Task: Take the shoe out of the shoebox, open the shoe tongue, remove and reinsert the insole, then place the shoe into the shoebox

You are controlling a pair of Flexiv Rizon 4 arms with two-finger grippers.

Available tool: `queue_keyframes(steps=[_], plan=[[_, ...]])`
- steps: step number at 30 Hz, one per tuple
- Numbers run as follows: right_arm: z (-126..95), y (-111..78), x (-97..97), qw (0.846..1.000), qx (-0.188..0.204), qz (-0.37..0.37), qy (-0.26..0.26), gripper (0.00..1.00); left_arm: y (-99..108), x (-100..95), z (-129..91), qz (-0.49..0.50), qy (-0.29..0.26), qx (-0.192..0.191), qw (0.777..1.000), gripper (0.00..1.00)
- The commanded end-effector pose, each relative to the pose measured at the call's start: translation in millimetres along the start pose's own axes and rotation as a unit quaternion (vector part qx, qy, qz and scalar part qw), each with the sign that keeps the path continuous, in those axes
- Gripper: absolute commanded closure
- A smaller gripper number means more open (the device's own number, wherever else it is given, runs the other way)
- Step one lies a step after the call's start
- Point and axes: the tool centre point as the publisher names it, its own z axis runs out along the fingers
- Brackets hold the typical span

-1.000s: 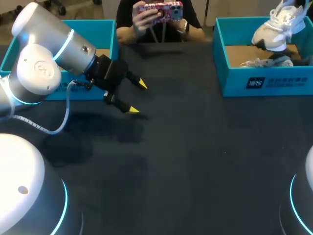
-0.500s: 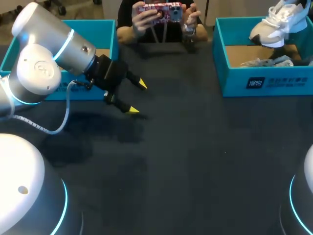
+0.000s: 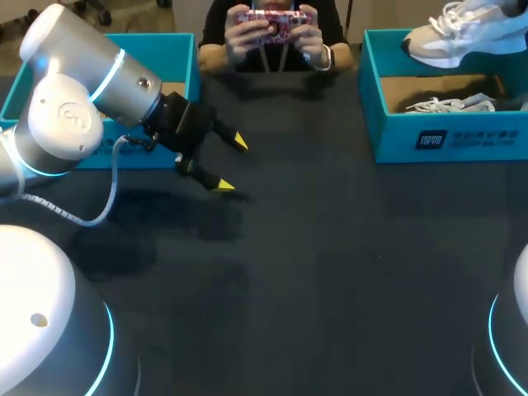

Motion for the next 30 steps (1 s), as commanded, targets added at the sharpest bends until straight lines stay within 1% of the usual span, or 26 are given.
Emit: queue_keyframes(steps=[1, 4, 5, 6, 25, 30], plan=[[0.1, -8.3, 7.0, 0.978, -0.008, 0.206, -0.027, 1.0, -0.3, 0.1, 0.0, 0.0, 0.0, -0.002, 1.0, 0.0], [1.8, -13.5, 5.0, 0.975, -0.013, 0.221, -0.034, 1.0, -0.3, 0.1, 0.0, 0.0, 0.0, -0.002, 1.0, 0.0], [2.4, -15.0, 3.4, 0.976, -0.021, 0.214, -0.032, 1.0, -0.3, 0.1, 0.0, 0.0, 0.0, -0.002, 1.0, 0.0], [2.9, -18.6, 0.2, 0.975, -0.017, 0.218, -0.041, 1.0, -0.3, 0.1, 0.0, 0.0, 0.0, -0.002, 1.0, 0.0], [2.9, -18.6, 0.2, 0.975, -0.017, 0.218, -0.041, 1.0, -0.3, 0.1, 0.0, 0.0, 0.0, -0.002, 1.0, 0.0], [9.6, -25.5, 9.8, 0.983, -0.02, 0.182, -0.029, 1.0, -0.3, 0.1, 0.0, 0.0, 0.0, -0.002, 1.0, 0.0]])
